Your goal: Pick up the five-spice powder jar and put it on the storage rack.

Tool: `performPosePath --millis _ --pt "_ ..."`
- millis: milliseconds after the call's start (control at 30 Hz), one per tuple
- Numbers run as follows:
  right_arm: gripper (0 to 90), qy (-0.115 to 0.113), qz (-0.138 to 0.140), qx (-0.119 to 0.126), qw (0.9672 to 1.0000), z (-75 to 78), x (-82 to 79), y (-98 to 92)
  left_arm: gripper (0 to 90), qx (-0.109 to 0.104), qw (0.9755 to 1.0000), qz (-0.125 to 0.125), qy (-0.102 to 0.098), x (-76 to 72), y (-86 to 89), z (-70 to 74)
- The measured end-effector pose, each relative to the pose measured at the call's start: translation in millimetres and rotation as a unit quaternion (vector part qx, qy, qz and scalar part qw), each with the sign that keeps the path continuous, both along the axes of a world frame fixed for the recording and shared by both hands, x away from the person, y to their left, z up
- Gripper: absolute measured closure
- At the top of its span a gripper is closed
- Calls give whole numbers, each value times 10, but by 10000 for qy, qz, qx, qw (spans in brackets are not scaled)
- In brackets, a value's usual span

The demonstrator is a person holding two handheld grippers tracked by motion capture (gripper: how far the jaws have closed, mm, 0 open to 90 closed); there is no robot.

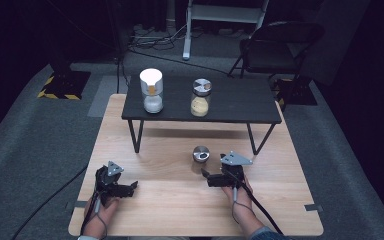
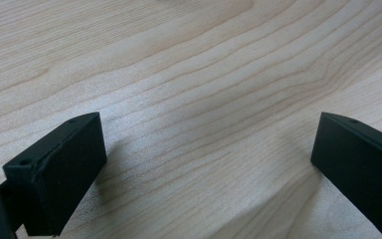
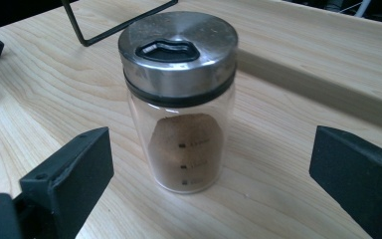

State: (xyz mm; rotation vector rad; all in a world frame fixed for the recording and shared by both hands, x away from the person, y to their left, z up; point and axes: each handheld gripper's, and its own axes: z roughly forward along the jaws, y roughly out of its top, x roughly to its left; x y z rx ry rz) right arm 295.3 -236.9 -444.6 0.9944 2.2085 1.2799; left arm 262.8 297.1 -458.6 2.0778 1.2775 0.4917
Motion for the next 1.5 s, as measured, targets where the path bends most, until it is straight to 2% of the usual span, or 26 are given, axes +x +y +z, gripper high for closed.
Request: performPosePath --millis 300,600,700,767,867,1200,1500 --pt "60 17 77 -134 9999 -68 106 173 4 12 10000 78 -2 -15 -24 0" --pt "177 5 76 -253 9996 -156 218 348 3 9 9999 154 3 -29 -47 -1" --pt "218 70 78 -321 9994 -166 261 412 3 4 9998 175 6 -35 -53 -1" --pt "282 89 86 -394 9991 -165 279 447 3 3 9998 184 8 -40 -56 -1" --pt "295 134 75 -385 9991 -152 288 460 3 1 9998 187 7 -42 -57 -1" --pt "300 203 58 -387 9990 -89 289 425 3 2 9998 189 7 -42 -57 -1" --pt "300 197 -137 -263 9994 175 208 158 3 15 9998 183 5 -30 -60 1"
